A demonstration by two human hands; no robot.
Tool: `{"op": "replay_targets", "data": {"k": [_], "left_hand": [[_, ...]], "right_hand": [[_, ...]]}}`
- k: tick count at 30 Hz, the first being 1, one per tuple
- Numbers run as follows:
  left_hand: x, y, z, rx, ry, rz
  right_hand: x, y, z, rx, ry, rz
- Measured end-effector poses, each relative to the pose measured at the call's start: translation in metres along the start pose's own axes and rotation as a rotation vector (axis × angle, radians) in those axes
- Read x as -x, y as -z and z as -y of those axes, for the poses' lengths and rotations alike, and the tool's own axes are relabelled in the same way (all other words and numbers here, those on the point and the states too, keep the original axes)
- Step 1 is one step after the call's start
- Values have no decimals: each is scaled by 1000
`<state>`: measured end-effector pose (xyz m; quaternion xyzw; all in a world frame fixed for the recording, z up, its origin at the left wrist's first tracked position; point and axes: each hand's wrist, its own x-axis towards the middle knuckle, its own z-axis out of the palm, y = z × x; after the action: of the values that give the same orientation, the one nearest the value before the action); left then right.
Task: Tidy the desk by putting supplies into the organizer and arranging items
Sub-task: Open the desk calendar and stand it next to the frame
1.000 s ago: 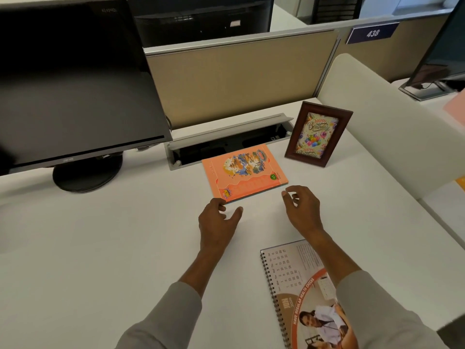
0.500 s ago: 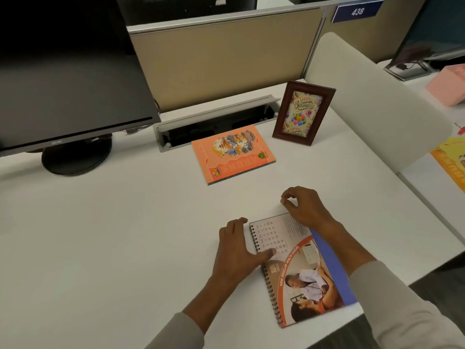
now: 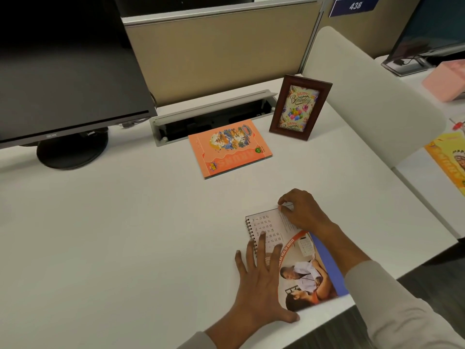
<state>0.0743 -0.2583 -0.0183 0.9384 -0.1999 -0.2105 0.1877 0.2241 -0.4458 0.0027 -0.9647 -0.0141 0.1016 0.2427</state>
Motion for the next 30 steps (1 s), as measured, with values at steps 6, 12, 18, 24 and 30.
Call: {"op": "replay_targets", "data": {"k": [6,12,18,24,30], "left_hand": [[-5,-5,5,-103,-68,-38],[-12,10,29,-163,-72,-88],[-19,51,77,-196,29,-74],[-20,87,126,-64,214,-115],[-17,108,165,51,358,-166]], "right_hand": [[0,1,-2,39,-3,24],[-4,6,-3,5,-49,5],[-9,7,0,-17,-123,-36],[-6,2,6,3,-130,-70],[3,-7,19,13,-147,-73]]}}
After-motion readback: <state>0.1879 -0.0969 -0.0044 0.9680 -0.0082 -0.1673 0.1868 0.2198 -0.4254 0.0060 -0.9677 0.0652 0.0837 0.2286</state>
